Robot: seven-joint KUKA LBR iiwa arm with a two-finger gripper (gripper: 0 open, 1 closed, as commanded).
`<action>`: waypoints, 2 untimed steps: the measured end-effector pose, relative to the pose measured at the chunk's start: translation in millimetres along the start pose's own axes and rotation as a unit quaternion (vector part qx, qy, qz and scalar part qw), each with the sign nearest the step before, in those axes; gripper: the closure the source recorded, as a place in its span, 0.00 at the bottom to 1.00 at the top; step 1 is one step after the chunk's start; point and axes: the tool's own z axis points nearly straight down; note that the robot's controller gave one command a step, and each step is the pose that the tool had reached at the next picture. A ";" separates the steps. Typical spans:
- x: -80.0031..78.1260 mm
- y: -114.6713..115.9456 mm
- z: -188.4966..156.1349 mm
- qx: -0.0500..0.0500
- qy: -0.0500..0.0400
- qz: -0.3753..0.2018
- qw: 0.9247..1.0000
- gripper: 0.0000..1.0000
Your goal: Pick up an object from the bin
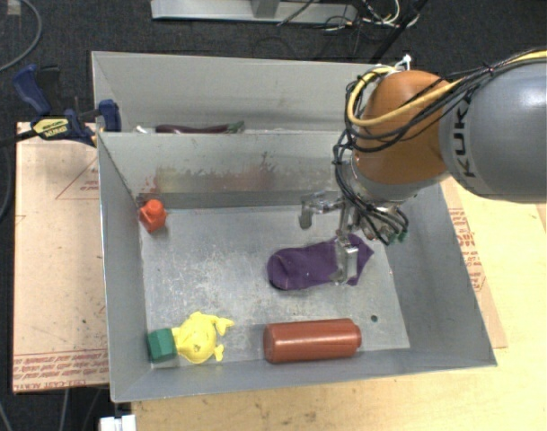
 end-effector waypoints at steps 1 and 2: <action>0.3 -3.8 45.7 -0.001 -0.001 0.014 1.000 0.00; -8.6 -12.3 75.9 0.000 -0.002 0.035 0.999 1.00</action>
Offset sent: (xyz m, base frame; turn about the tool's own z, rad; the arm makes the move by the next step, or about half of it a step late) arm 0.0111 -0.0102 -0.0761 0.0697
